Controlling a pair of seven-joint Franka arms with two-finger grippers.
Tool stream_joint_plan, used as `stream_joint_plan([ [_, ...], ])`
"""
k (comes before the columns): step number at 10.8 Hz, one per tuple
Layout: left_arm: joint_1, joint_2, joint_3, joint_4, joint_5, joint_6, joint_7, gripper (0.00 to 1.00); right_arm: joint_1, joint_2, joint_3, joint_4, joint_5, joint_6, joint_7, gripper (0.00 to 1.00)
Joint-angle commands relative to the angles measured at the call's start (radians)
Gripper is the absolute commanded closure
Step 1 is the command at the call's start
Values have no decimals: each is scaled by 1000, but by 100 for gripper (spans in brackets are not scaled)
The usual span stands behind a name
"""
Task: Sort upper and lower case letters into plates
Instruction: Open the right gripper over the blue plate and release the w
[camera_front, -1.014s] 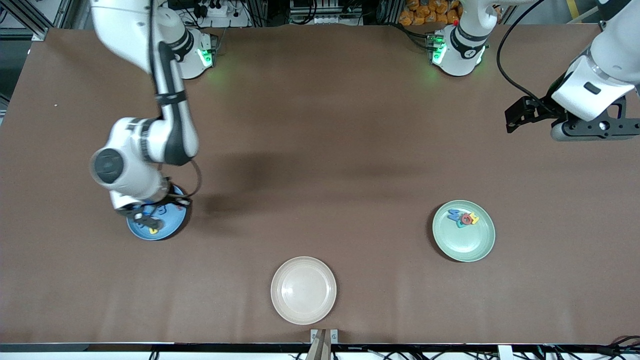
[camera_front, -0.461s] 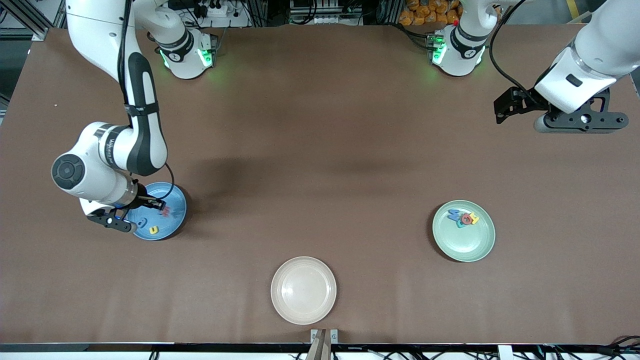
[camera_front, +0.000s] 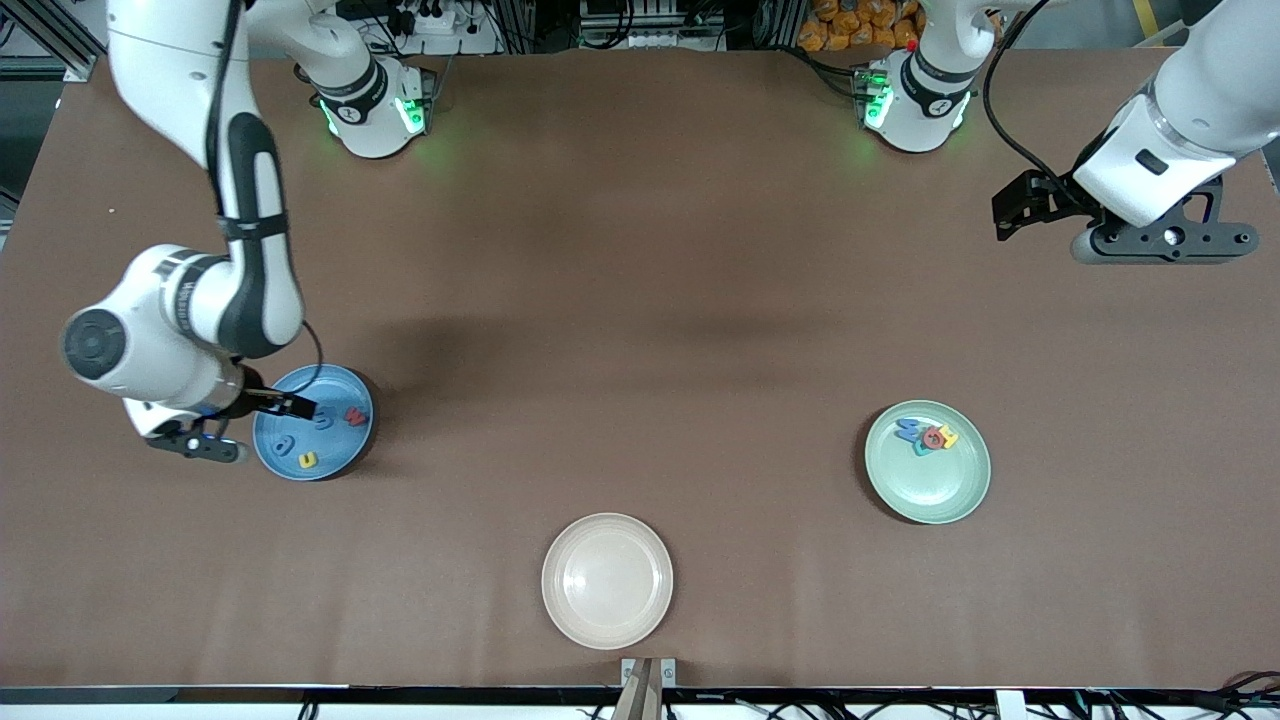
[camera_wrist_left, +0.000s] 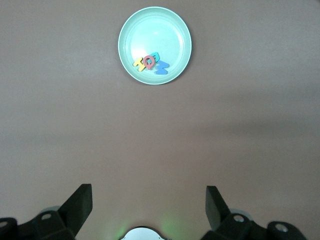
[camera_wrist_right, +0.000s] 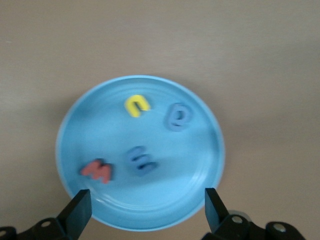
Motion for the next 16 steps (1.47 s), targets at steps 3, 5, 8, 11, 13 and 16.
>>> stream_joint_plan([
  [3, 8, -15, 2, 17, -7, -28, 9, 0, -246, -37, 144, 155, 17, -260, -64, 0],
  [5, 10, -12, 3, 11, -7, -36, 9, 0, -313, -63, 228, 166, 2, -276, -36, 0],
  [8, 37, -9, 3, 15, -16, -36, 26, 0, -325, -91, 306, 167, -99, -273, 64, 0],
  [11, 39, -6, 2, 6, -19, -10, 26, 0, -544, -167, 608, 161, -310, -268, 206, 0],
  [13, 103, -6, 0, 0, -22, 24, 28, 0, -560, -206, 638, 120, -322, -259, 208, 0],
  [16, 138, -15, 0, -48, -27, 119, 40, 0, -627, -319, 752, -76, -369, -126, 206, 0],
])
